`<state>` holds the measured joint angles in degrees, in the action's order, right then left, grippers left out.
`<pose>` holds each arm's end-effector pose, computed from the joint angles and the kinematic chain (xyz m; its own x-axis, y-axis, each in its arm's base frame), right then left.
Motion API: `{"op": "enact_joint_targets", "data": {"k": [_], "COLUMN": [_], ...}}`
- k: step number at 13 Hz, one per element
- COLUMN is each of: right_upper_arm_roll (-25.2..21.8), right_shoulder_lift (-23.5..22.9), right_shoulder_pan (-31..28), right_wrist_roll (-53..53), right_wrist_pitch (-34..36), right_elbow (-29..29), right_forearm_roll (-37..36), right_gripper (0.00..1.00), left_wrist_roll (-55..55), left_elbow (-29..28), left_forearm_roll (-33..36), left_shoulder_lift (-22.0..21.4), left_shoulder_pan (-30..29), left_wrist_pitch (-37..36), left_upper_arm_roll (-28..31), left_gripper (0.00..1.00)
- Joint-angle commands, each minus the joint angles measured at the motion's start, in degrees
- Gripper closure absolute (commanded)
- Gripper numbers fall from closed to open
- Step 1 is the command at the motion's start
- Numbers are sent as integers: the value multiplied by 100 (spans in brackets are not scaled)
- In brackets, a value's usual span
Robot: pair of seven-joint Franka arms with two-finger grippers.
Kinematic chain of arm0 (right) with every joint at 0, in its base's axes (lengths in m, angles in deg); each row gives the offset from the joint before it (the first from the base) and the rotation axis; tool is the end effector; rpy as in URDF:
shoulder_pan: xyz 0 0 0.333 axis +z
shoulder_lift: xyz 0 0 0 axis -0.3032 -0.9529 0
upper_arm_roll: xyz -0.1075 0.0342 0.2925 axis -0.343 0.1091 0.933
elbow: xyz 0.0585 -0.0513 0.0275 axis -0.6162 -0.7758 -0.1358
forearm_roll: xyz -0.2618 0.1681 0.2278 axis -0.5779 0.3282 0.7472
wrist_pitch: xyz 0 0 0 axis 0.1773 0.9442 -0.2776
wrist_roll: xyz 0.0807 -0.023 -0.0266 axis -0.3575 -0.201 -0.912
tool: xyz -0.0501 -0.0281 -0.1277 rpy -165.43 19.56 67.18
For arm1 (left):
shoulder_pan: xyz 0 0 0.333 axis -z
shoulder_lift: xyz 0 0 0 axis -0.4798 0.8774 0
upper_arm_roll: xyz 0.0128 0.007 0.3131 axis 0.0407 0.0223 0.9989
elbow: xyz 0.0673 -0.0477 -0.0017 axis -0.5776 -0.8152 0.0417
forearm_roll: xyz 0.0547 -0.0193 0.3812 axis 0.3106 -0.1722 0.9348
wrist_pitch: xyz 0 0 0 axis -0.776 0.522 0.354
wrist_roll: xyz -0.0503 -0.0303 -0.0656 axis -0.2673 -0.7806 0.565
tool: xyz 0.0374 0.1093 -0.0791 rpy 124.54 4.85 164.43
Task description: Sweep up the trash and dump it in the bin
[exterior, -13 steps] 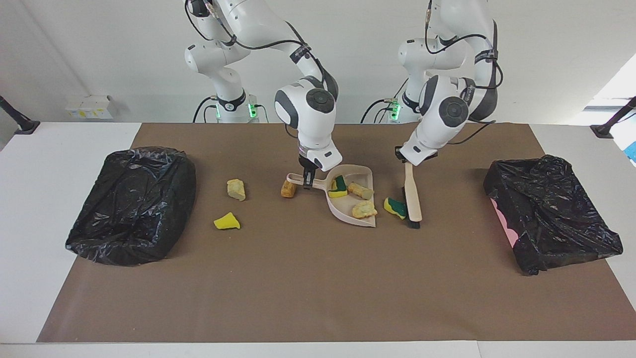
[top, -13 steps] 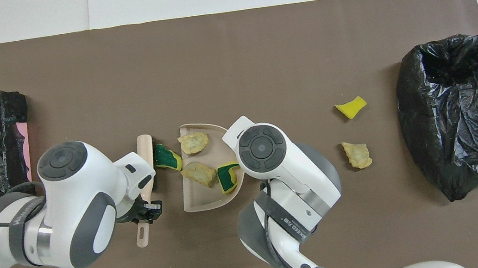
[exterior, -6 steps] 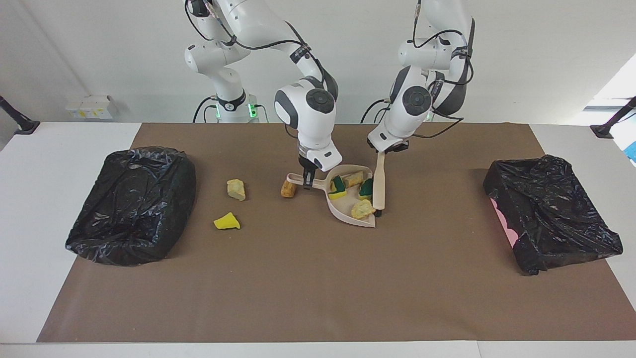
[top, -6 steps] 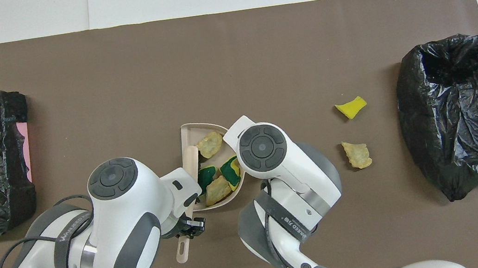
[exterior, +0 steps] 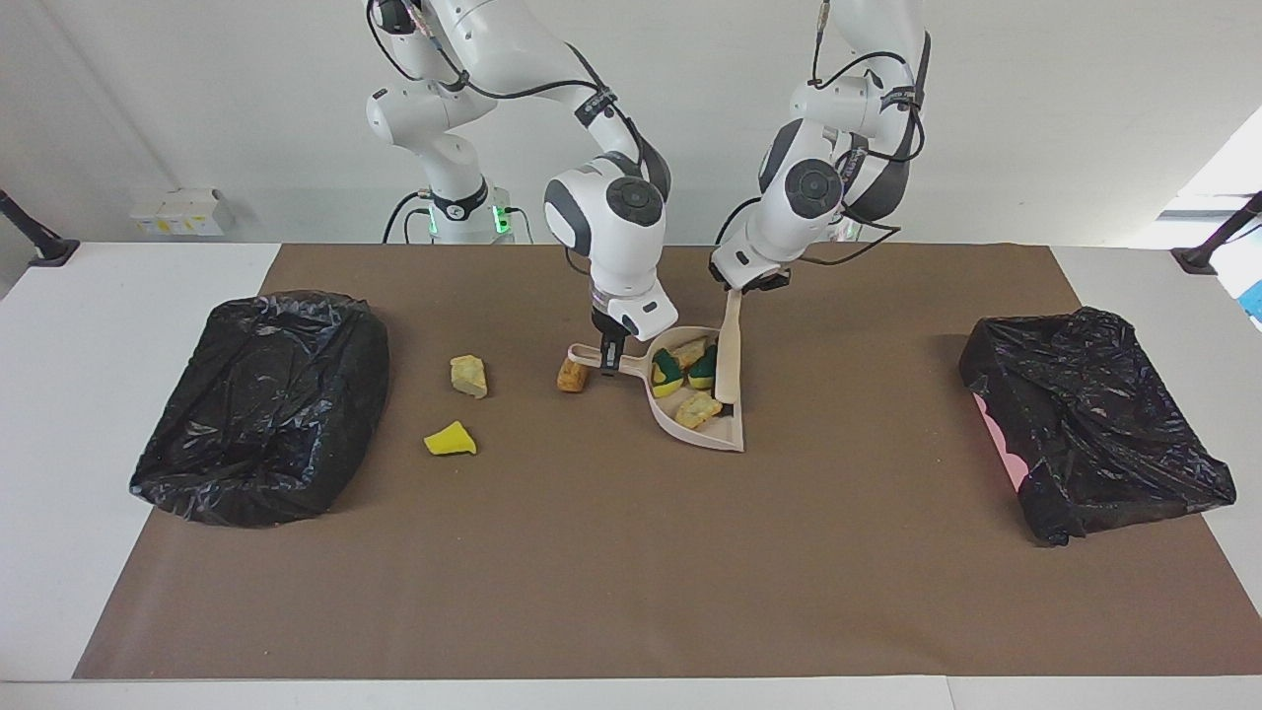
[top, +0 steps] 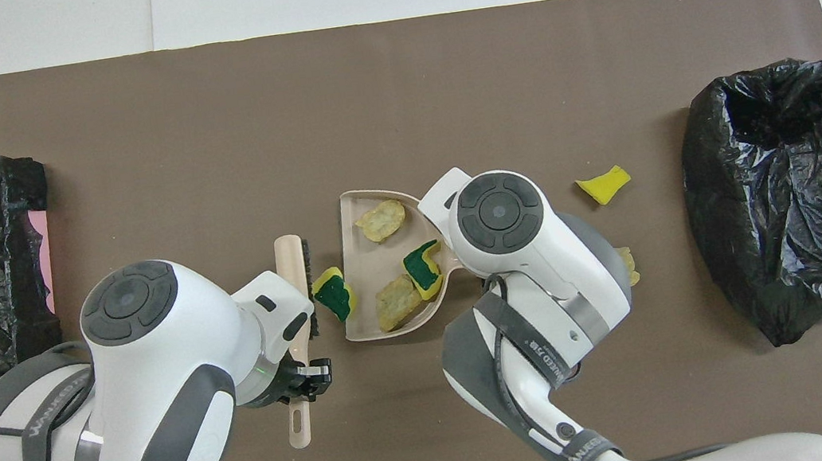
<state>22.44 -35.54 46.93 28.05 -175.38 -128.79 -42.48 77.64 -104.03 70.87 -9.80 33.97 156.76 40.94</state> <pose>0.5267 0.2887 0.3422 0.1316 0.9851 -0.1103 0.9913 -0.1319 0.0051 0.3972 -0.2561 0.4016 0.9463 -0.0714 -0.3152 -0.0357 -0.9924 0.1176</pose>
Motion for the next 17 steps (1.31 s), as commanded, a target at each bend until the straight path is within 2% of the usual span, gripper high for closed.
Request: {"op": "enact_joint_targets", "data": {"k": [1, 5, 7, 10, 14, 16, 17], "right_upper_arm_roll": [52, 52, 43, 52, 43, 43, 43], "right_shoulder_lift": [204, 249, 126, -6, -164, -173, -173], "right_shoulder_pan": [-247, -240, -82, 59, 104, 34, 33], "right_wrist_roll": [-357, -543, -525, -473, -464, -455, -446], "right_wrist_pitch": [228, 96, 44, -228, -844, -836, -835], "right_elbow": [71, -69, -78, -131, -325, -351, -360], "right_forearm_roll": [-24, 134, 99, 55, 46, 46, 55], "right_gripper": [100, 100, 100, 100, 100, 92, 80], "left_wrist_roll": [216, 216, 269, 568, 419, 410, 418], "left_elbow": [-118, -232, -652, -1251, -1287, -1199, -1155], "left_forearm_roll": [-24, -24, 246, 398, 389, 319, 293], "left_shoulder_lift": [-164, -208, -270, -244, -129, -51, -24], "left_shoulder_pan": [-55, -82, -143, -143, 32, 68, 68], "left_wrist_pitch": [2, 47, 151, 1019, 1365, 1514, 1550], "left_upper_arm_roll": [-30, -12, -21, -39, -82, -248, -371], "left_gripper": [100, 100, 100, 100, 100, 100, 100]}}
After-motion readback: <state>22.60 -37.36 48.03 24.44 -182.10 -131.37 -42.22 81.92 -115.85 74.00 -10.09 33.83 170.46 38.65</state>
